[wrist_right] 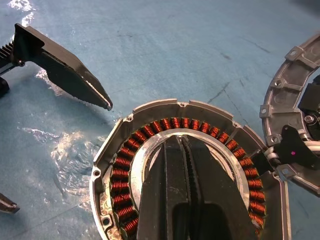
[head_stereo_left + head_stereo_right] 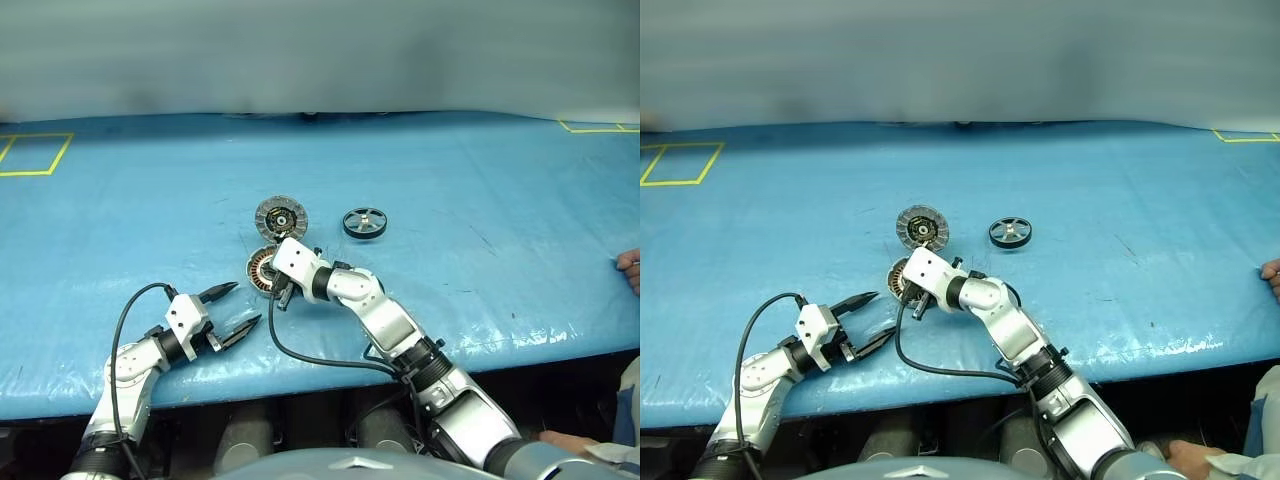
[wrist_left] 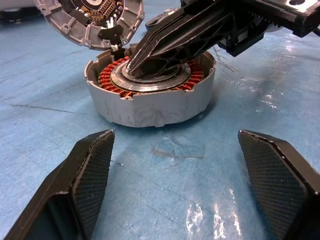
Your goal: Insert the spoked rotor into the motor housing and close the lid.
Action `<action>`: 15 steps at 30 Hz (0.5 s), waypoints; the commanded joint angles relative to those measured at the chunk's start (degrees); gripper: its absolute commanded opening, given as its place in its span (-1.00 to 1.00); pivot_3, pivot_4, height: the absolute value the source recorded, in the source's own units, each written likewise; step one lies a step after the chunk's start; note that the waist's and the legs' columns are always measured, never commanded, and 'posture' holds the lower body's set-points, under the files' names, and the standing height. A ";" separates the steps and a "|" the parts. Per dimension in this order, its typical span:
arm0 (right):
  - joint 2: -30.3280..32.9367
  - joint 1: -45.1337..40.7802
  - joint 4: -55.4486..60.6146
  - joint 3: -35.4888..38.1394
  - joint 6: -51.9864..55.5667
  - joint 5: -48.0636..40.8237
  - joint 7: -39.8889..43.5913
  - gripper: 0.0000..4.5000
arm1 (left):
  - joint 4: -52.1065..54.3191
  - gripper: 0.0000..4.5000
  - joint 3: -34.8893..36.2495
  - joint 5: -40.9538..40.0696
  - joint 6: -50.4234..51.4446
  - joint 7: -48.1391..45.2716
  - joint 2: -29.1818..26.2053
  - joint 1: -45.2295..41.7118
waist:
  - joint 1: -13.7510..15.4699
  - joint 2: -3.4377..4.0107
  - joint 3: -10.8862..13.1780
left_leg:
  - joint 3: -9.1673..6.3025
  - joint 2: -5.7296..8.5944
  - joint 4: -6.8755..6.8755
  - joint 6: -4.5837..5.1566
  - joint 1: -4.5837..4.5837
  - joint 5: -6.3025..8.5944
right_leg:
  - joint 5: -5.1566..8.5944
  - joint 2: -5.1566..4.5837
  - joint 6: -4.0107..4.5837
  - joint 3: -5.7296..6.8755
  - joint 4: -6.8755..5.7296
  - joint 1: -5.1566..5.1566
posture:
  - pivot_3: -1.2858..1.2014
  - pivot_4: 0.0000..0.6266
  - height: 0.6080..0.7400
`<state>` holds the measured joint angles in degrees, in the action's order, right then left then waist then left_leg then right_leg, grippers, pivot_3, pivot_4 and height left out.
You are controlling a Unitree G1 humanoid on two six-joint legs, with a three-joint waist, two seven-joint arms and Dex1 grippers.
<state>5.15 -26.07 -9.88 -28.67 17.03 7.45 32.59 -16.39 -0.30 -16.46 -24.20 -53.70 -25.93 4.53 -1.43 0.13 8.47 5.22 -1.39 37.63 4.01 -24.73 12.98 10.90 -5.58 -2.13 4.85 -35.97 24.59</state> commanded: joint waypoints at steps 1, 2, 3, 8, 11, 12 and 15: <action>0.35 1.37 -0.09 1.77 1.27 -1.46 0.80 -0.98 | -0.99 0.88 0.70 -0.18 -0.23 -0.07 0.25 0.76 | 0.01 0.00 0.00 | 0.00 -0.01 0.00 0.00 0.00 0.00 | 0.00 0.00 0.00 0.01 0.00 0.00 | 0.03 -0.52 1.00; -0.05 1.70 1.33 2.61 1.34 -3.33 1.87 -0.98 | -1.04 0.88 0.78 -0.31 -0.29 -0.07 0.29 0.78 | 0.02 0.00 0.00 | 0.00 -0.02 0.00 -0.01 0.00 0.00 | 0.00 -0.01 0.00 0.03 0.00 0.00 | 0.03 -0.52 1.00; -0.42 2.08 2.82 3.42 1.41 -5.05 2.70 -0.98 | -1.08 0.88 0.85 -0.39 -0.39 -0.08 0.28 0.87 | 0.02 0.00 0.00 | 0.00 -0.02 0.00 -0.01 -0.01 0.00 | 0.00 -0.01 0.00 0.04 0.01 0.00 | 0.03 -0.52 1.00; -1.77 3.62 9.61 7.43 4.19 -12.43 5.40 -0.98 | -0.58 0.88 1.75 -1.84 -0.38 -0.40 0.12 0.82 | 0.00 0.05 0.05 | 0.00 -0.08 -0.04 -0.09 -0.08 0.06 | 0.02 0.03 0.09 0.08 0.04 0.08 | 0.03 -0.52 1.00; -0.98 4.31 11.68 8.82 5.39 -13.75 5.08 -0.98 | -0.32 0.88 2.37 -2.92 0.10 -0.93 -0.42 0.77 | 0.02 0.04 0.06 | -0.04 -0.16 -0.04 -0.13 -0.09 0.05 | 0.07 0.08 0.12 0.19 0.02 0.07 | 0.03 -0.52 1.00; -0.61 4.58 12.13 9.20 5.51 -13.86 4.74 -0.98 | -0.17 0.88 2.59 -3.23 0.30 -1.09 -0.61 0.83 | 0.05 0.03 0.06 | -0.04 -0.17 -0.04 -0.14 -0.09 0.05 | 0.07 0.08 0.12 0.21 0.02 0.08 | 0.03 -0.52 1.00; 0.92 5.69 13.01 10.49 5.48 -13.21 3.08 -0.98 | 0.72 0.88 3.54 -4.18 1.21 -1.40 -0.92 1.28 | 0.12 0.01 0.07 | -0.04 -0.16 -0.04 -0.14 -0.15 0.06 | 0.08 0.06 0.13 0.25 0.04 0.09 | 0.03 -0.52 1.00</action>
<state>5.68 -20.82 0.84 -19.51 22.83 -5.46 36.77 -16.51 1.84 -19.26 -23.49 -54.93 -26.30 5.39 -1.31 0.14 8.55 5.18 -1.54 37.59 3.87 -24.90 13.04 10.98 -5.52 -2.00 5.10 -35.92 24.70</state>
